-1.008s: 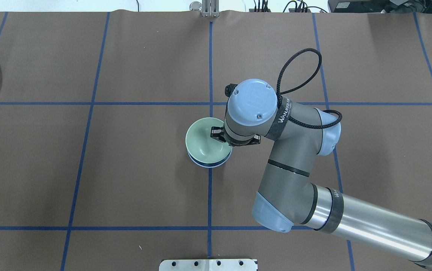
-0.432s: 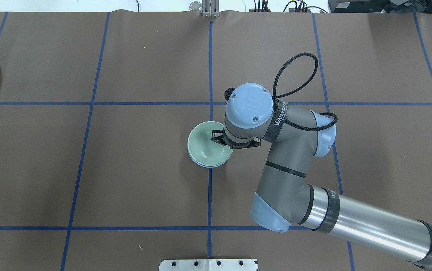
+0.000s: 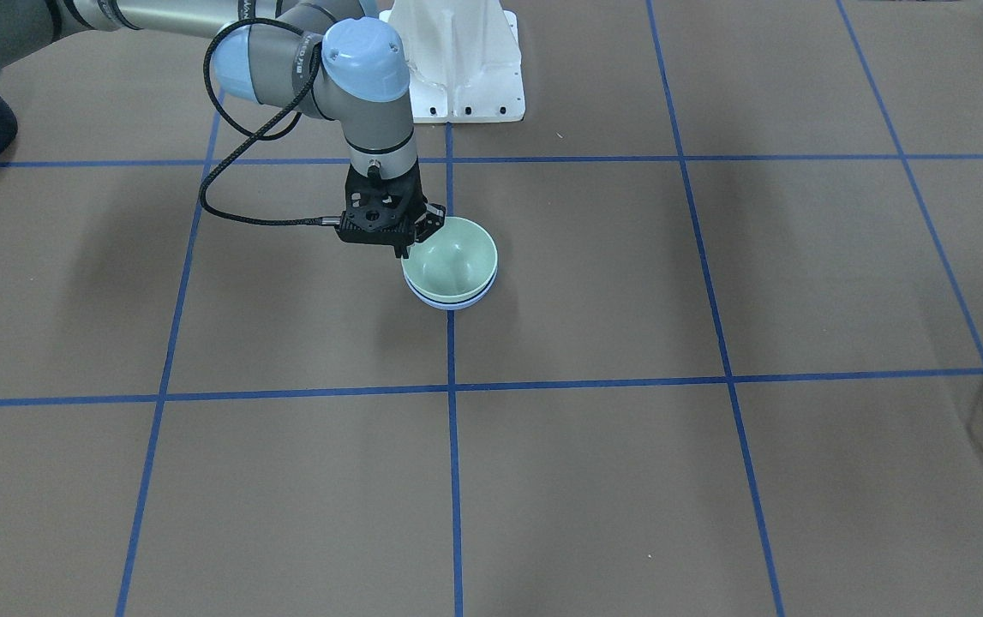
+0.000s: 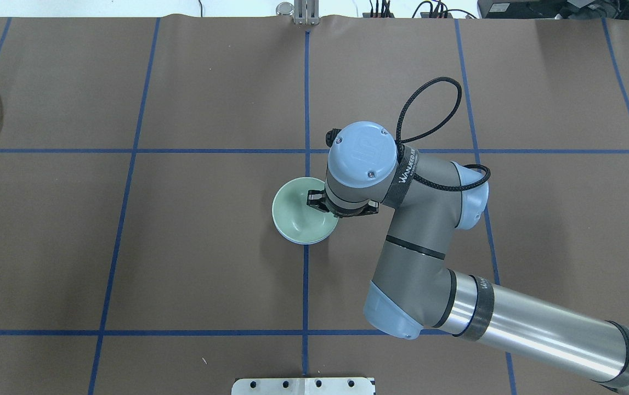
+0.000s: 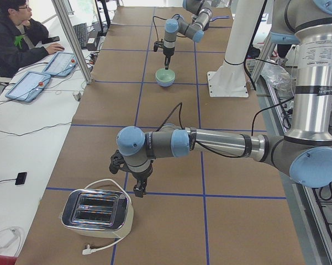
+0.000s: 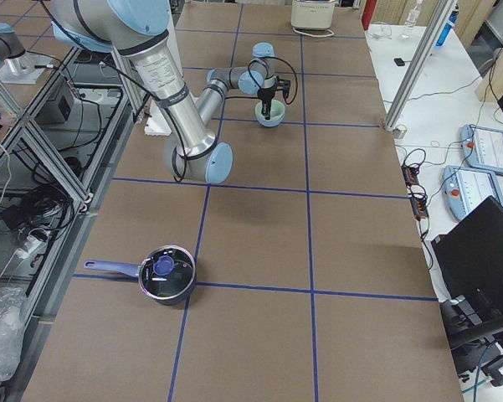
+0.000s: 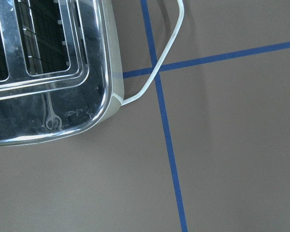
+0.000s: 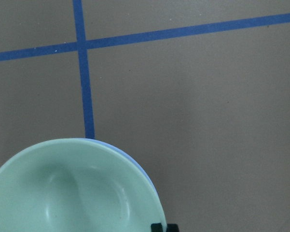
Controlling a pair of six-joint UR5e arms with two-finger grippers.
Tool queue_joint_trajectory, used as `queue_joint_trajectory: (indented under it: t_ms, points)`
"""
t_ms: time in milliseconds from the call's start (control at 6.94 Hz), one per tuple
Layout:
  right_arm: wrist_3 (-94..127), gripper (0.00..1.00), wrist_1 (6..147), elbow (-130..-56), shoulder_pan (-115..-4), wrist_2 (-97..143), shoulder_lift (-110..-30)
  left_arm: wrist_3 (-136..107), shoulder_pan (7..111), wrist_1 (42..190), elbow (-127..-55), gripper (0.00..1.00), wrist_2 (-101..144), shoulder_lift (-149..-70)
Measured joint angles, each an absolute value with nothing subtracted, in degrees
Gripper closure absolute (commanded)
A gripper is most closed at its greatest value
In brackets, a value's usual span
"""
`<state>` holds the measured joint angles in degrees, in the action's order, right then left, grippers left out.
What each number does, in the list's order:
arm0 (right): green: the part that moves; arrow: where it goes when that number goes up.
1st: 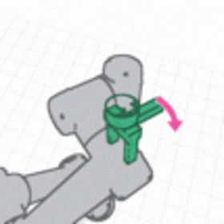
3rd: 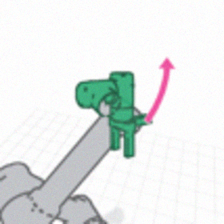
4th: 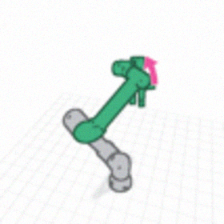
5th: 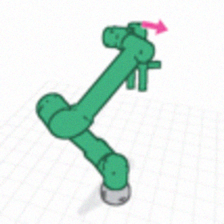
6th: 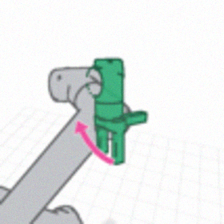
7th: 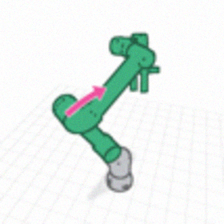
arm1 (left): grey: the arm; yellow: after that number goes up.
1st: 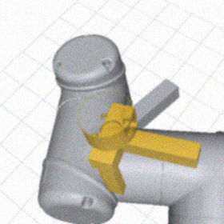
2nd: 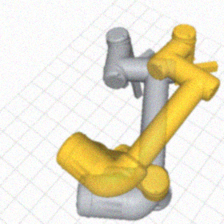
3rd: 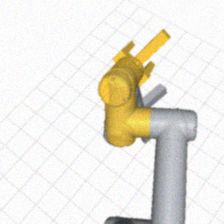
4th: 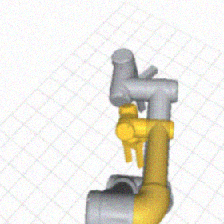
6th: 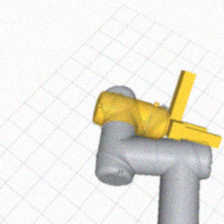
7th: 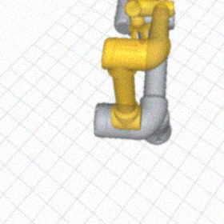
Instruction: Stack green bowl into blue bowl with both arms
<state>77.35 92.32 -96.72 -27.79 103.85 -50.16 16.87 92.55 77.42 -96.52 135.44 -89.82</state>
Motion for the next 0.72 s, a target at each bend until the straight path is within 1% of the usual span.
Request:
queue_joint_trajectory:
  t_ms: [144,288,432,720]
  points:
    - [77.39,0.67,90.81,-96.69,-27.78,103.84,-50.47,16.88,92.55,77.43,-96.46,0.02,135.44,-89.82]
    - [77.48,0.2,87.67,-96.26,-27.78,103.77,-51.1,16.88,92.55,77.43,-96.44,0.02,135.44,-89.82]
    - [77.54,0.01,85.03,-95.59,-27.77,103.71,-51.64,16.87,92.55,77.43,-96.42,0.02,135.44,-89.82]
    - [77.36,0.0,84.84,-96.0,-28.45,103.88,-52.39,16.87,92.55,77.49,-96.42,0.02,135.44,-89.82]
